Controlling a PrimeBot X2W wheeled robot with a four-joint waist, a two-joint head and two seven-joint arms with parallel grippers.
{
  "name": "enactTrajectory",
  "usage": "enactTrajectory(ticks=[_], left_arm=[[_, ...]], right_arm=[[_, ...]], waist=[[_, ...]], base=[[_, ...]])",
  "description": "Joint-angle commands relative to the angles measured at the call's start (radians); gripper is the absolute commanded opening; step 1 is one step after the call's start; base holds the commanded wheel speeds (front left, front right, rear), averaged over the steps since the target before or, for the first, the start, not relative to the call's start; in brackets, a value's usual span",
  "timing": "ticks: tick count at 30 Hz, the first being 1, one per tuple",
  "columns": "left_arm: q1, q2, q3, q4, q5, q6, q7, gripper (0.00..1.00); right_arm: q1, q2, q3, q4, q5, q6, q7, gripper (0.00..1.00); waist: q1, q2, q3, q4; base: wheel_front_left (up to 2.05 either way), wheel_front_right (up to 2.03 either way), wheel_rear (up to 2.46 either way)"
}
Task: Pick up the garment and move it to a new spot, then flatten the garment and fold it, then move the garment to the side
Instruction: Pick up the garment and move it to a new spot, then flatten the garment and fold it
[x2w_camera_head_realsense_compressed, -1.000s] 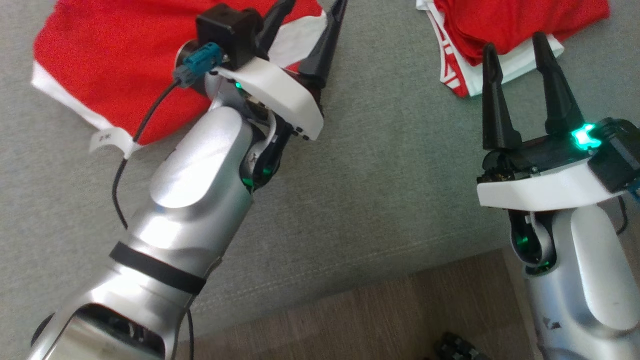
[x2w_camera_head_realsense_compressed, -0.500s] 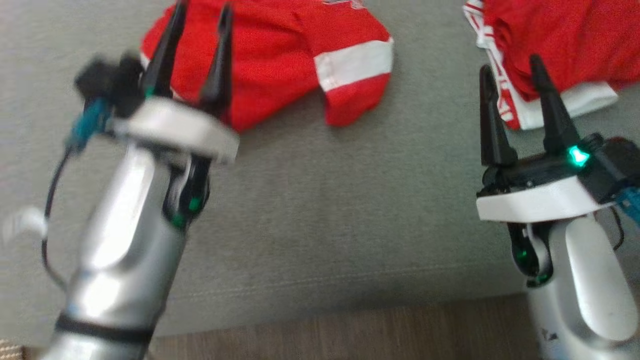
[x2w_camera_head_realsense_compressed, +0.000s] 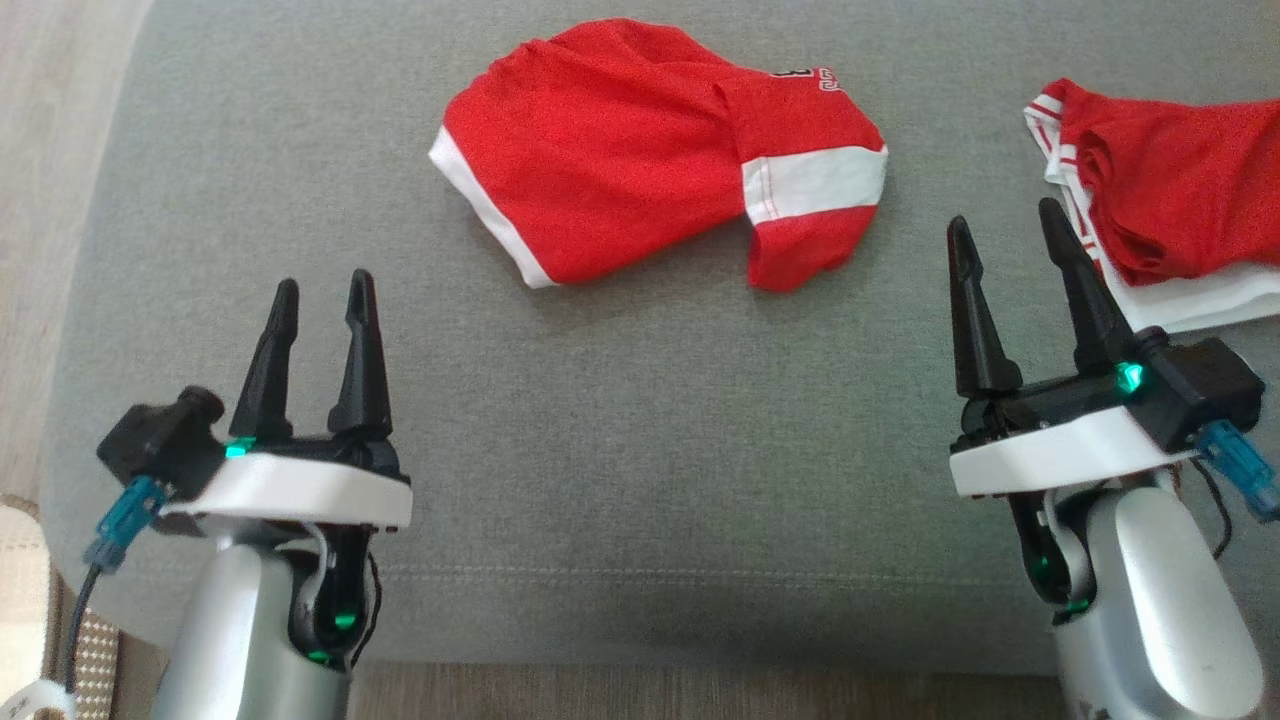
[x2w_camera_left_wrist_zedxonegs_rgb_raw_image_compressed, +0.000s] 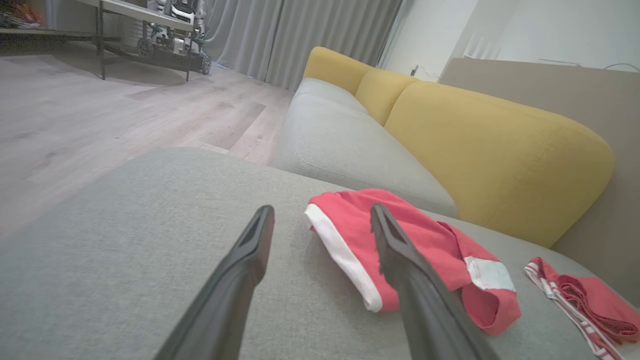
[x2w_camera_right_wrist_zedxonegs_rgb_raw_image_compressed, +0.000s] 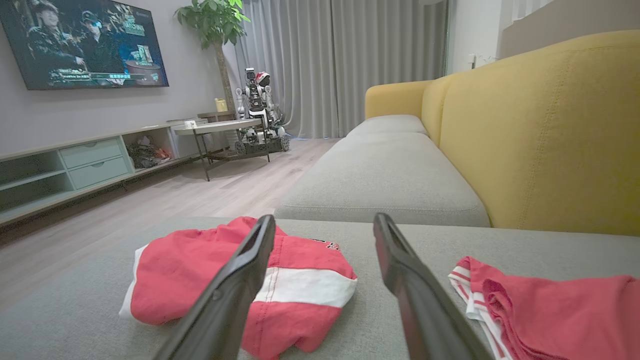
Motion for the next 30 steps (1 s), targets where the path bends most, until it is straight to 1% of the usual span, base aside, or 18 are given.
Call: enactTrajectory(ticks=[1, 4, 10, 13, 16, 22, 25, 30], left_arm=[[-0.025, 0.008, 0.039, -0.041, 0.015, -0.011, -0.005, 1.0], [-0.018, 0.005, 0.04, -0.045, 0.02, -0.023, -0.005, 1.0], [-0.03, 0.004, 0.027, -0.044, -0.009, -0.019, -0.005, 1.0], [-0.028, 0.004, 0.007, -0.012, -0.01, -0.02, -0.005, 1.0], [-0.046, 0.004, -0.021, 0.052, 0.023, -0.022, -0.005, 1.0], [-0.142, 0.004, -0.079, 0.263, 0.085, -0.034, -0.005, 1.0], [-0.206, 0.004, -0.1, 0.371, 0.088, -0.043, -0.005, 1.0], [-0.302, 0.004, -0.11, 0.507, 0.082, -0.049, -0.005, 1.0]], right_arm=[[-0.006, 0.011, 0.022, -0.028, -0.008, 0.0, -0.006, 1.0], [-0.006, 0.011, 0.022, -0.023, -0.012, 0.0, -0.006, 1.0], [-0.01, 0.011, 0.028, -0.018, -0.015, 0.0, -0.006, 1.0], [-0.012, 0.011, 0.036, -0.017, -0.012, 0.0, -0.006, 1.0], [-0.018, 0.011, 0.04, -0.018, -0.009, 0.0, -0.006, 1.0], [-0.032, 0.011, 0.043, -0.027, -0.002, 0.0, -0.006, 1.0], [-0.04, 0.011, 0.044, -0.03, 0.001, 0.0, -0.006, 1.0], [-0.052, 0.011, 0.044, -0.037, 0.007, 0.0, -0.006, 1.0]], waist=[[0.0, -0.0001, -0.003, 0.006], [0.0, -0.0001, -0.004, 0.012], [0.0, -0.0001, -0.002, 0.011], [0.0, -0.0001, 0.003, 0.001], [0.0, -0.0001, 0.018, -0.014], [0.0, -0.0001, 0.063, -0.053], [0.0, -0.0001, 0.086, -0.074], [0.0, -0.0001, 0.113, -0.102]], base=[[0.0, 0.0, 0.0], [0.0, 0.0, 0.0], [0.0, 0.0, 0.0], [0.0, 0.0, 0.0], [0.0, 0.0, 0.0], [0.0, 0.0, 0.0], [0.0, 0.0, 0.0], [0.0, 0.0, 0.0]])
